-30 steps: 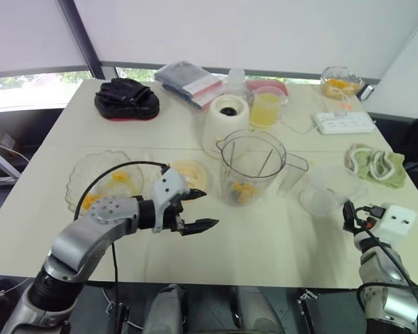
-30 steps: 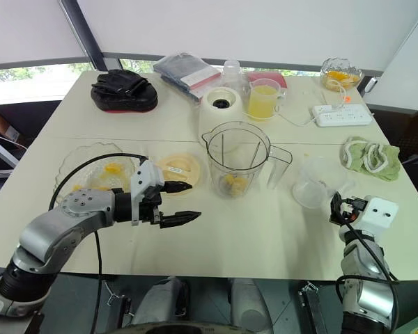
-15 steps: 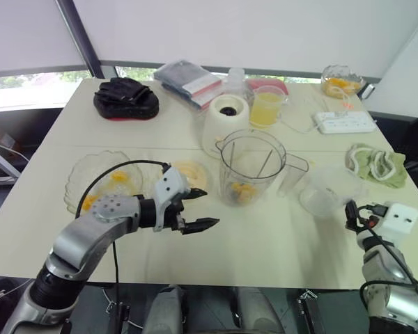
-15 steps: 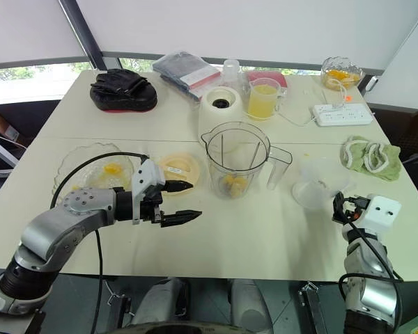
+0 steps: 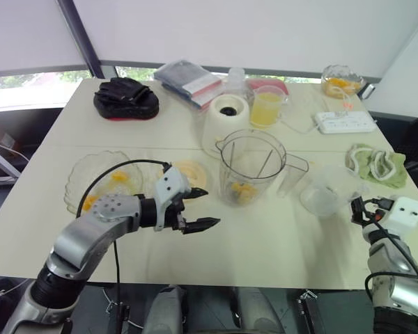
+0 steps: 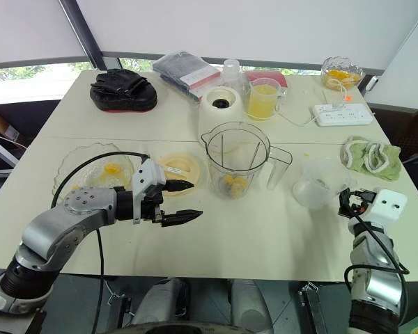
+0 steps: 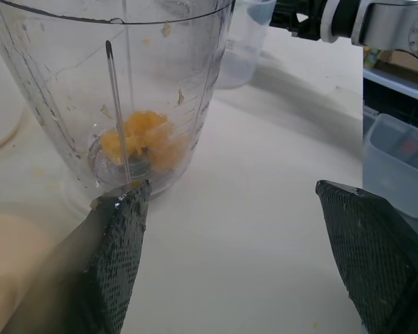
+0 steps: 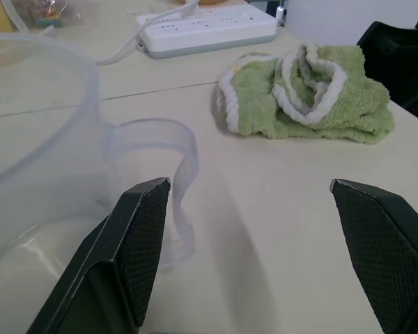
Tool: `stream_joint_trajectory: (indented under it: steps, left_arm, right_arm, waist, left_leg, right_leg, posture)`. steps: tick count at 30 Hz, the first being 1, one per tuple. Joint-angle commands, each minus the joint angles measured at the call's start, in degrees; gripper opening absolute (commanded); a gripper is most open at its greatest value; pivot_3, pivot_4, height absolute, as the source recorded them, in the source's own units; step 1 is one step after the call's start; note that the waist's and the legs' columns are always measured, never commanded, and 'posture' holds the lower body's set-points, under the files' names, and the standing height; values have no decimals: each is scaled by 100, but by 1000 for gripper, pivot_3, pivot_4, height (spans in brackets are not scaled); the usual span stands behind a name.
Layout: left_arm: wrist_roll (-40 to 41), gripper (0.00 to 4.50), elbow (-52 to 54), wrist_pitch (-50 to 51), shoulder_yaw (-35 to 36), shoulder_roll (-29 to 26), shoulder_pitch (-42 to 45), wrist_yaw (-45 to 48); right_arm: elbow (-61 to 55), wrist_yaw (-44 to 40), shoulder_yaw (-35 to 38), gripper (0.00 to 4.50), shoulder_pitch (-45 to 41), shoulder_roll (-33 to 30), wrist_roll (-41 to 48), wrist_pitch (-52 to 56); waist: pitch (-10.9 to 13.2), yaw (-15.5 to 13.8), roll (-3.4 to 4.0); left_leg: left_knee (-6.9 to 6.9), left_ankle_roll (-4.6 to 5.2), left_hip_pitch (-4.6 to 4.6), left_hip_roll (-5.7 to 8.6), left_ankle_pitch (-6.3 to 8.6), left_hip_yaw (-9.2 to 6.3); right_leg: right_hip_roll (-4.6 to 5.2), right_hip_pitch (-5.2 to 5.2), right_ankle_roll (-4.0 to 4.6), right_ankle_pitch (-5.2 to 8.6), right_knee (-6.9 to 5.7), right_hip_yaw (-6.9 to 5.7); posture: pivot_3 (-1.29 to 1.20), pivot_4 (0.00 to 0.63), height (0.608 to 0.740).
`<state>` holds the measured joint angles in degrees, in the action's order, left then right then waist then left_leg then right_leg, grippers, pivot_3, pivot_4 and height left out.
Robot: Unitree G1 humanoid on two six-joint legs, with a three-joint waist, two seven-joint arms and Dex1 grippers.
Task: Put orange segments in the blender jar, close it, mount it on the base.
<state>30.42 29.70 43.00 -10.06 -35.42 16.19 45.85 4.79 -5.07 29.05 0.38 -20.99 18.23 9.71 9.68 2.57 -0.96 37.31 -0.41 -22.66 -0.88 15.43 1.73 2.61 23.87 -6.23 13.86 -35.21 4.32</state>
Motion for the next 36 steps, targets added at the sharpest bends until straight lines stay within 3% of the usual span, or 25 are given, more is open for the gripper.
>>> stream_joint_trajectory:
  steps: [1,16,19,24,25,36]
  left_arm:
    - [-30,3928,98,-132,14,20,88,8]
    - [-109,3928,83,-123,5,74,116,22]
    - [-119,3969,85,-129,5,76,109,21]
    - [-125,3969,75,-136,6,89,115,16]
    - [-127,3969,73,-137,5,89,115,16]
    - [-142,3969,37,-150,-8,118,157,19]
  right_arm:
    - [45,-20,171,3858,-121,-157,-29,-195]
    - [577,-131,149,3858,-474,-399,-58,-444]
    - [557,-151,121,3016,-462,-367,-62,-460]
    - [507,-160,93,336,-445,-317,-71,-464]
    - [500,-166,90,35,-443,-312,-68,-464]
    - [67,-105,91,35,-230,-183,26,-370]
  waist:
    - [0,-1,0]
    - [0,-1,0]
    - [0,-1,0]
    - [0,-1,0]
    - [0,-1,0]
    - [-3,-8,-4]
  left_leg:
    - [0,0,0,0,0,0]
    - [1,0,11,2,0,-1]
    - [2,0,12,2,0,0]
    - [2,0,13,2,0,-1]
    - [2,0,13,2,0,-1]
    - [9,0,23,2,0,-7]
  right_leg:
    - [0,0,0,0,0,0]
    - [-3,-12,-1,0,-1,1]
    - [-2,-15,-1,0,-1,1]
    - [-2,-15,-1,0,-2,1]
    - [-2,-15,-1,0,-1,1]
    - [-2,-33,-2,1,-3,0]
  posture:
    - [0,150,740]
    - [0,150,740]
    - [0,150,740]
    - [0,150,740]
    - [0,150,740]
    - [0,150,740]
